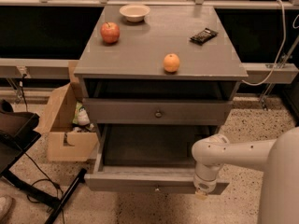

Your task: Open middle drawer

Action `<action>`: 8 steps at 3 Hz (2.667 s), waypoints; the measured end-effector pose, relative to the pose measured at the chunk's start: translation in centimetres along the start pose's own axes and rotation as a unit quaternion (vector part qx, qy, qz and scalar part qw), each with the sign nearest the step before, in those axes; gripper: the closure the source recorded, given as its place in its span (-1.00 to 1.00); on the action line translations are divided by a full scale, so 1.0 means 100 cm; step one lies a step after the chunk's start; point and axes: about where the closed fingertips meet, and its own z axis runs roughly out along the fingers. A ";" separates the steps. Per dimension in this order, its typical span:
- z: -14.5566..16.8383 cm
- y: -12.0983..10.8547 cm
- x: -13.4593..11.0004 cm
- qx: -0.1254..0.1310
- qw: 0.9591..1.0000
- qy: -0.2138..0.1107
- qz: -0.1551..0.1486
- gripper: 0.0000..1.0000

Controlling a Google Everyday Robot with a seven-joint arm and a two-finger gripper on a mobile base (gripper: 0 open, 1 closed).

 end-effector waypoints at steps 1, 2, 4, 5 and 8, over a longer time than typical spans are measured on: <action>0.000 0.000 0.000 0.000 1.000 0.000 0.000 0.02; 0.000 0.000 0.000 0.000 1.000 0.000 0.000 -0.46; 0.000 0.000 0.000 0.000 1.000 0.000 0.000 -1.00; 0.000 0.000 0.000 0.000 1.000 0.000 0.000 -1.00; 0.000 0.000 0.000 0.000 1.000 0.000 0.000 -0.34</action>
Offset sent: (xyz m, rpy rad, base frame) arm 0.0000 0.0000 0.0000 0.0000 0.0001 0.0000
